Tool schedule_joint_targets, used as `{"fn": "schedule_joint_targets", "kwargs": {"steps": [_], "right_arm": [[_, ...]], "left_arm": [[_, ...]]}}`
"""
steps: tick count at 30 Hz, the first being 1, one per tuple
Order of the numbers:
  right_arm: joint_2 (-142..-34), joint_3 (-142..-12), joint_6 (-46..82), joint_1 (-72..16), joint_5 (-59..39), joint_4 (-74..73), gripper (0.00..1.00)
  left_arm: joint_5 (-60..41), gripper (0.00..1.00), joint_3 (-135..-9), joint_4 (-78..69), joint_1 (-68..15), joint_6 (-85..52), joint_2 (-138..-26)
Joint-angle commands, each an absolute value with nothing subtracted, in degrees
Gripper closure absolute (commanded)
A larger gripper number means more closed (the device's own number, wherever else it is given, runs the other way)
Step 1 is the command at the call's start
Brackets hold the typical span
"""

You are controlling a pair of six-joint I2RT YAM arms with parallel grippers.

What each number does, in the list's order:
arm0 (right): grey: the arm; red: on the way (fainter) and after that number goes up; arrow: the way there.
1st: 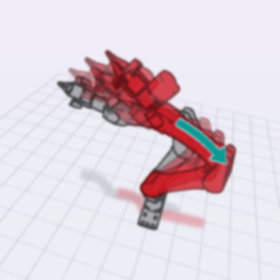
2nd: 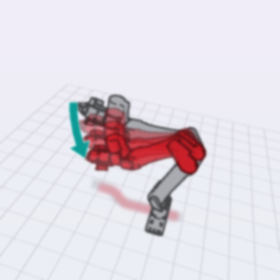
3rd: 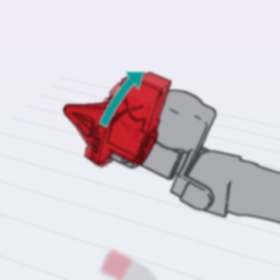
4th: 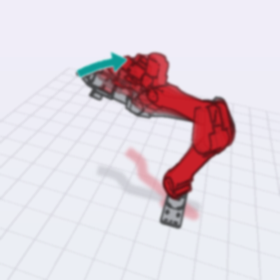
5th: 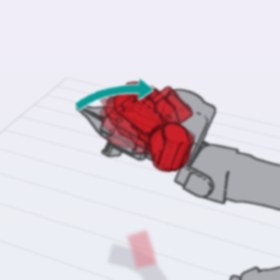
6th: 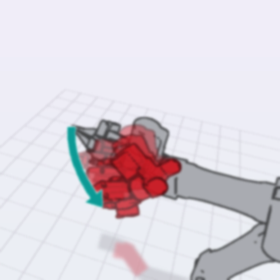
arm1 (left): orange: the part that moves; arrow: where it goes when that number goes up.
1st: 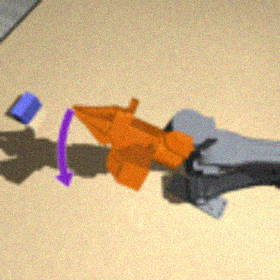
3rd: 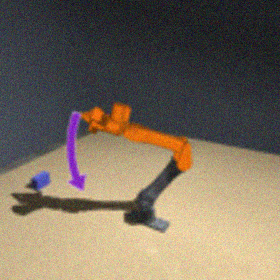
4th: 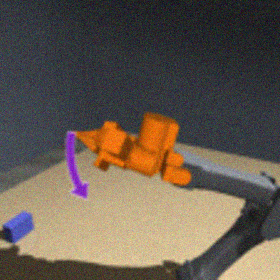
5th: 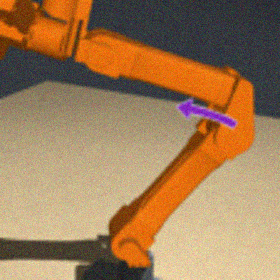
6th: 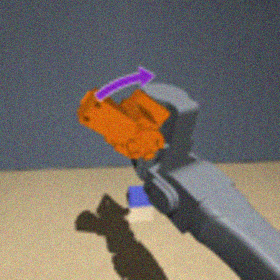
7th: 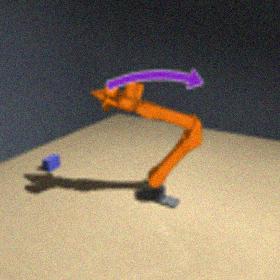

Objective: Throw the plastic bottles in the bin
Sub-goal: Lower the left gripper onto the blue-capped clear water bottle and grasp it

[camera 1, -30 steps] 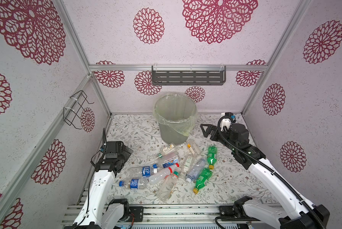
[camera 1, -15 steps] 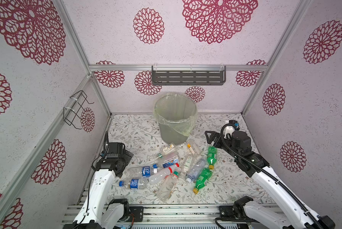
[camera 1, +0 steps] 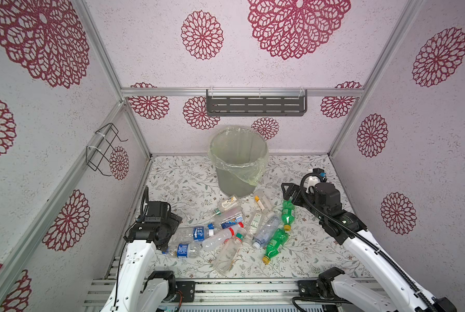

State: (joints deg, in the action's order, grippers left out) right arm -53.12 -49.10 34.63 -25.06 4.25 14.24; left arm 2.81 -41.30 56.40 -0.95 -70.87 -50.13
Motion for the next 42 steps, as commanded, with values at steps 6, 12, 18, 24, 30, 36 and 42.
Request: {"fn": "schedule_joint_targets", "kwargs": {"steps": [6,12,18,24,30,36,42], "right_arm": [[-51.9,-47.6,36.6,-25.0,6.7,14.0,0.01],[-51.6,-46.9,37.2,-24.8,7.2,14.3,0.01],[-51.3,-45.5,38.4,-24.6,7.9,13.7,0.01],[-52.0,-45.4,38.6,-24.4,7.6,13.5,0.01],[-52.7,-45.0,38.9,-24.1,7.3,13.6,0.01],[-53.0,-44.5,39.4,-23.9,6.9,13.1,0.01],[-53.5,-44.8,39.5,-23.6,6.4,13.2,0.01]], "left_arm": [[7.0,0.03,-39.4,64.1,-6.8,-78.2,-47.0],[8.0,0.03,-38.8,67.5,-9.1,-82.2,-46.4],[7.8,0.03,-38.1,68.7,-12.5,-85.4,-48.1],[4.6,0.03,-34.0,64.8,-12.8,-87.7,-48.1],[4.3,0.01,-31.8,63.4,-13.0,-89.0,-47.9],[3.0,0.02,-29.4,58.7,-13.5,-91.4,-48.6],[3.6,0.03,-28.8,57.4,-13.9,-91.8,-50.5]]}}
